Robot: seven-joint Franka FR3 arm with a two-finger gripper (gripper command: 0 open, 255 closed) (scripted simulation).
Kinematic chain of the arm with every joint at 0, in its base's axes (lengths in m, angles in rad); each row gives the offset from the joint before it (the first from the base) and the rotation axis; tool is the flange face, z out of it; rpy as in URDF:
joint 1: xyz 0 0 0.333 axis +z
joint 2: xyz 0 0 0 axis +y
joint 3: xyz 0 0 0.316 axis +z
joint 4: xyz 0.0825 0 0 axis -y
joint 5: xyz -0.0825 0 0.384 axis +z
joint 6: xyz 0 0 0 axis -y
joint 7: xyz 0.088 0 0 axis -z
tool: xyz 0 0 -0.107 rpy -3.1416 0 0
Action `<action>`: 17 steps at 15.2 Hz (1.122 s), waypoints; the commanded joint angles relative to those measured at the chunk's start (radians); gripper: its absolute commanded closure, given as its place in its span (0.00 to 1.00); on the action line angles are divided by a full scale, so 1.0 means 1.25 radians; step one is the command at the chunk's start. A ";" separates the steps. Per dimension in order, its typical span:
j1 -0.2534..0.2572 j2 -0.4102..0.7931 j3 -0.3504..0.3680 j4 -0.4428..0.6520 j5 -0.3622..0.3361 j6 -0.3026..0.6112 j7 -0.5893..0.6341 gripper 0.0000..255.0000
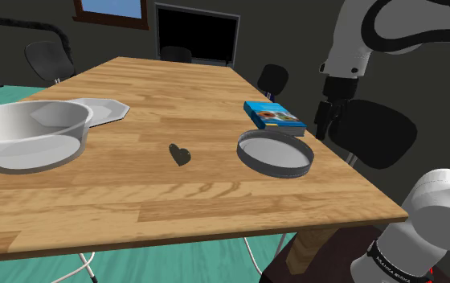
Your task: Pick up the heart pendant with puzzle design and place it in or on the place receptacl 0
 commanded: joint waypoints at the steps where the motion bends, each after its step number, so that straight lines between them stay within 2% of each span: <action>1: 0.000 0.000 0.000 0.000 0.000 0.000 0.000 0.00; 10: -0.003 0.043 0.179 0.066 0.171 0.005 0.350 0.00; 17: -0.035 0.153 0.317 0.182 0.256 0.049 0.620 0.00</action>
